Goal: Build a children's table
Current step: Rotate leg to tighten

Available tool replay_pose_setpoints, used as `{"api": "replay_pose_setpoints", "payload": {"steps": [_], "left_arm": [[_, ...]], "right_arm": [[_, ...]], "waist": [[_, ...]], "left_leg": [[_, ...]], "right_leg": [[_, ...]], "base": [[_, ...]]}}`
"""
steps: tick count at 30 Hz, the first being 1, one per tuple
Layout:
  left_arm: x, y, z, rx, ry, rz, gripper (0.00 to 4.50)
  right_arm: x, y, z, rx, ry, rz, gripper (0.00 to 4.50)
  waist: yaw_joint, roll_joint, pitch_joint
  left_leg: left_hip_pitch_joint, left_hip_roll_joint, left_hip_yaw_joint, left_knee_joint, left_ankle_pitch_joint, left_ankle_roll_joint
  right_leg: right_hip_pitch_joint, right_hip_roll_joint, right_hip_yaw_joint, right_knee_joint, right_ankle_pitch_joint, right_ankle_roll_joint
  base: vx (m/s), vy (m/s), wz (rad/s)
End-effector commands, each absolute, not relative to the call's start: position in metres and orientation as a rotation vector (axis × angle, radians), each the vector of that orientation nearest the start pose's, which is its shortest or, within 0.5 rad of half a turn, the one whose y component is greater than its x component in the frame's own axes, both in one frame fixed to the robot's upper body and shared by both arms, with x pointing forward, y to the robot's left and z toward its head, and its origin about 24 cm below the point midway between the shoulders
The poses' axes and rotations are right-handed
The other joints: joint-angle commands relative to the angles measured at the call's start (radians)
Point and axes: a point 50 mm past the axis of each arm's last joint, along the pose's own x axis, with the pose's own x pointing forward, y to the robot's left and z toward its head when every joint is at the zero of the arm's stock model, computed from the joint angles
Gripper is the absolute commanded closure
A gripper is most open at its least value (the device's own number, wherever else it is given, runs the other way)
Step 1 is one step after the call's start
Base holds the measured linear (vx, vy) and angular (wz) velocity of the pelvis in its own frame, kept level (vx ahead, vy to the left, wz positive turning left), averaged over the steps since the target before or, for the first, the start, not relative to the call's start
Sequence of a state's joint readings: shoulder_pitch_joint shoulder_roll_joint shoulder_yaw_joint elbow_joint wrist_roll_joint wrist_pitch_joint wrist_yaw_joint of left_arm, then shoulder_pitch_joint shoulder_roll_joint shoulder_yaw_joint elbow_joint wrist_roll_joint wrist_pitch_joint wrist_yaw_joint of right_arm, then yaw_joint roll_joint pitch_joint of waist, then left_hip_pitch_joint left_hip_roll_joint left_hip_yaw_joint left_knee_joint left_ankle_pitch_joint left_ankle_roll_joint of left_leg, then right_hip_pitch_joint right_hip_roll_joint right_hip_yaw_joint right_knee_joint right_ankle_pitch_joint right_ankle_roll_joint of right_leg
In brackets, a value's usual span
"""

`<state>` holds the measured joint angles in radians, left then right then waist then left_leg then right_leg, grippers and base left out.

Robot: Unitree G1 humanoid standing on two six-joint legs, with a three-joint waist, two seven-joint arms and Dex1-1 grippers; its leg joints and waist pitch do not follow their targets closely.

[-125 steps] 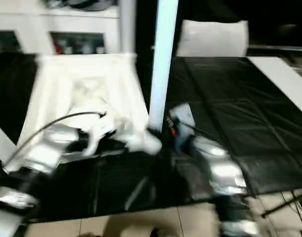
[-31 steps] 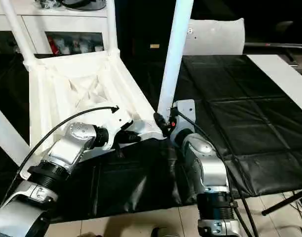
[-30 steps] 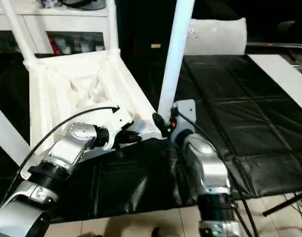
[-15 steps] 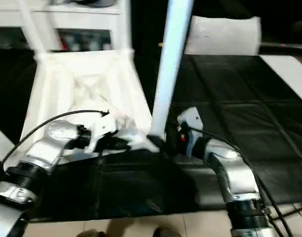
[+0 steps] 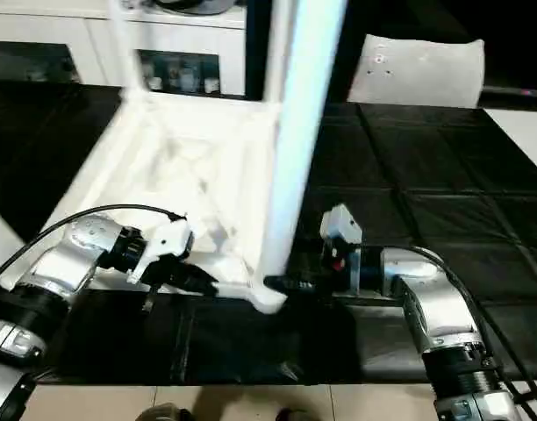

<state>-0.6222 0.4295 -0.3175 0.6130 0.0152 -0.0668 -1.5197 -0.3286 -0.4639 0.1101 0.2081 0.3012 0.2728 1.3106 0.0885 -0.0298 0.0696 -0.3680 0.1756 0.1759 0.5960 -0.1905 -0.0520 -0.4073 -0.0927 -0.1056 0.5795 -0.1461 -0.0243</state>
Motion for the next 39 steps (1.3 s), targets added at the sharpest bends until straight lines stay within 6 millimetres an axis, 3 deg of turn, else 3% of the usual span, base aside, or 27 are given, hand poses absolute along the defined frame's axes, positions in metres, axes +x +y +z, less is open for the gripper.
{"api": "replay_pose_setpoints", "payload": {"steps": [1, 14, 19, 20, 25, 26, 27, 28, 29, 30, 32, 33, 34, 35, 36, 37, 38, 39], "left_arm": [[0.307, 0.13, 0.077, 0.55, 0.37, -1.77, 4.5], [0.306, 0.128, 0.076, 0.58, 0.373, -1.819, 4.5], [0.306, 0.128, 0.076, 0.562, 0.369, -1.818, 4.5], [0.306, 0.127, 0.076, 0.532, 0.363, -1.813, 4.5], [0.308, 0.118, 0.078, 0.461, 0.329, -1.744, 4.5], [0.31, 0.111, 0.076, 0.45, 0.312, -1.68, 4.5], [0.311, 0.103, 0.074, 0.415, 0.295, -1.63, 4.5], [0.314, 0.089, 0.071, 0.358, 0.266, -1.54, 4.5], [0.314, 0.089, 0.071, 0.358, 0.266, -1.54, 4.5], [0.317, 0.077, 0.069, 0.317, 0.251, -1.454, 4.5], [0.32, 0.07, 0.068, 0.297, 0.247, -1.393, 4.5], [0.323, 0.059, 0.067, 0.271, 0.251, -1.301, 4.5], [0.326, 0.054, 0.067, 0.266, 0.254, -1.252, 4.5], [0.327, 0.051, 0.068, 0.263, 0.257, -1.22, 4.5], [0.33, 0.046, 0.07, 0.246, 0.256, -1.181, 4.5], [0.331, 0.042, 0.072, 0.227, 0.255, -1.143, 4.5], [0.331, 0.042, 0.072, 0.227, 0.255, -1.143, 4.5], [0.333, 0.038, 0.075, 0.219, 0.252, -1.106, 4.5]], "right_arm": [[0.276, -0.167, 0.077, -0.06, 0.273, 1.401, 1.1], [0.276, -0.164, 0.076, -0.054, 0.315, 1.523, 2.33], [0.276, -0.161, 0.076, -0.022, 0.317, 1.529, 2.51], [0.276, -0.16, 0.075, 0.004, 0.32, 1.517, 2.52], [0.278, -0.15, 0.072, 0.055, 0.319, 1.411, 2.53], [0.28, -0.144, 0.07, 0.058, 0.311, 1.344, 2.53], [0.281, -0.138, 0.065, 0.038, 0.323, 1.274, 2.53], [0.283, -0.13, 0.058, 0.022, 0.343, 1.172, 2.53], [0.283, -0.13, 0.058, 0.022, 0.343, 1.172, 2.53], [0.286, -0.122, 0.054, 0.043, 0.351, 1.077, 2.54], [0.289, -0.116, 0.053, 0.059, 0.353, 1.016, 2.55], [0.293, -0.105, 0.051, 0.083, 0.355, 0.917, 2.56], [0.295, -0.099, 0.051, 0.092, 0.357, 0.876, 2.56], [0.297, -0.096, 0.051, 0.098, 0.359, 0.85, 2.57], [0.299, -0.089, 0.052, 0.107, 0.359, 0.813, 2.57], [0.302, -0.081, 0.053, 0.116, 0.361, 0.775, 2.57], [0.302, -0.081, 0.053, 0.116, 0.361, 0.775, 2.57], [0.303, -0.071, 0.055, 0.139, 0.346, 0.761, 2.57]], "waist": [[-0.004, -0.006, -0.076], [0.001, -0.014, -0.079], [0.001, -0.015, -0.079], [0.002, -0.008, -0.079], [-0.003, -0.012, -0.077], [-0.007, -0.014, -0.073], [-0.007, -0.014, -0.073], [-0.014, -0.012, -0.069], [-0.02, -0.014, -0.067], [-0.033, -0.016, -0.066], [-0.052, -0.018, -0.061], [-0.061, -0.014, -0.062], [-0.07, -0.017, -0.059], [-0.072, -0.017, -0.059], [-0.077, -0.01, -0.061], [-0.088, -0.006, -0.061], [-0.088, -0.006, -0.061], [-0.097, -0.002, -0.063]], "left_leg": [[0.016, 0.066, -0.01, -0.07, -0.16, 0.068], [0.013, 0.065, -0.01, -0.068, -0.146, 0.064], [0.014, 0.066, -0.01, -0.068, -0.149, 0.06], [0.014, 0.066, -0.011, -0.068, -0.149, 0.059], [0.016, 0.064, -0.012, -0.069, -0.176, 0.037], [0.015, 0.062, -0.015, -0.07, -0.198, 0.024], [0.015, 0.062, -0.015, -0.07, -0.198, 0.024], [0.014, 0.063, -0.017, -0.073, -0.213, 0.009], [0.018, 0.057, -0.019, -0.073, -0.239, -0.006], [0.014, 0.052, -0.022, -0.072, -0.253, -0.01], [0.022, 0.047, -0.024, -0.067, -0.297, -0.011], [0.027, 0.042, -0.024, -0.062, -0.306, -0.003], [0.025, 0.038, -0.025, -0.06, -0.305, 0.003], [0.025, 0.035, -0.026, -0.059, -0.311, 0.003], [0.028, 0.032, -0.027, -0.055, -0.321, 0.005], [0.032, 0.035, -0.029, -0.056, -0.338, 0.006], [0.032, 0.035, -0.029, -0.056, -0.338, 0.006], [0.027, 0.04, -0.035, -0.061, -0.358, 0.011]], "right_leg": [[0.055, -0.073, 0.06, -0.058, -0.301, -0.202], [0.056, -0.074, 0.058, -0.054, -0.31, -0.2], [0.056, -0.073, 0.058, -0.054, -0.307, -0.197], [0.057, -0.073, 0.058, -0.054, -0.305, -0.199], [0.055, -0.073, 0.058, -0.059, -0.352, -0.187], [0.053, -0.075, 0.058, -0.066, -0.409, -0.164], [0.053, -0.075, 0.058, -0.066, -0.409, -0.164], [0.05, -0.074, 0.059, -0.069, -0.429, -0.157], [0.049, -0.073, 0.052, -0.079, -0.498, -0.132], [0.053, -0.074, 0.048, -0.086, -0.558, -0.104], [0.044, -0.073, 0.038, -0.105, -0.648, -0.07], [0.042, -0.074, 0.035, -0.114, -0.677, -0.054], [0.041, -0.071, 0.028, -0.122, -0.704, -0.038], [0.04, -0.071, 0.024, -0.127, -0.723, -0.027], [0.04, -0.07, 0.017, -0.134, -0.742, -0.01], [0.036, -0.069, 0.013, -0.138, -0.735, -0.011], [0.036, -0.069, 0.013, -0.138, -0.735, -0.011], [0.047, -0.071, 0.005, -0.138, -0.707, -0.008]], "base": [[0.0, 0.0, 0.0], [0.0, 0.0, 0.0], [0.0, 0.0, 0.0], [0.0, 0.0, 0.0], [0.0, 0.0, 0.0], [0.0, 0.0, 0.0], [0.0, 0.0, 0.0], [0.0, 0.0, 0.0], [0.0, 0.0, 0.0], [0.0, 0.0, 0.0], [0.0, 0.0, 0.0], [0.0, 0.0, 0.0], [0.0, 0.0, 0.0], [0.0, 0.0, 0.0], [0.0, 0.0, 0.0], [0.0, 0.0, 0.0], [0.0, 0.0, 0.0], [0.0, 0.0, 0.0]]}}
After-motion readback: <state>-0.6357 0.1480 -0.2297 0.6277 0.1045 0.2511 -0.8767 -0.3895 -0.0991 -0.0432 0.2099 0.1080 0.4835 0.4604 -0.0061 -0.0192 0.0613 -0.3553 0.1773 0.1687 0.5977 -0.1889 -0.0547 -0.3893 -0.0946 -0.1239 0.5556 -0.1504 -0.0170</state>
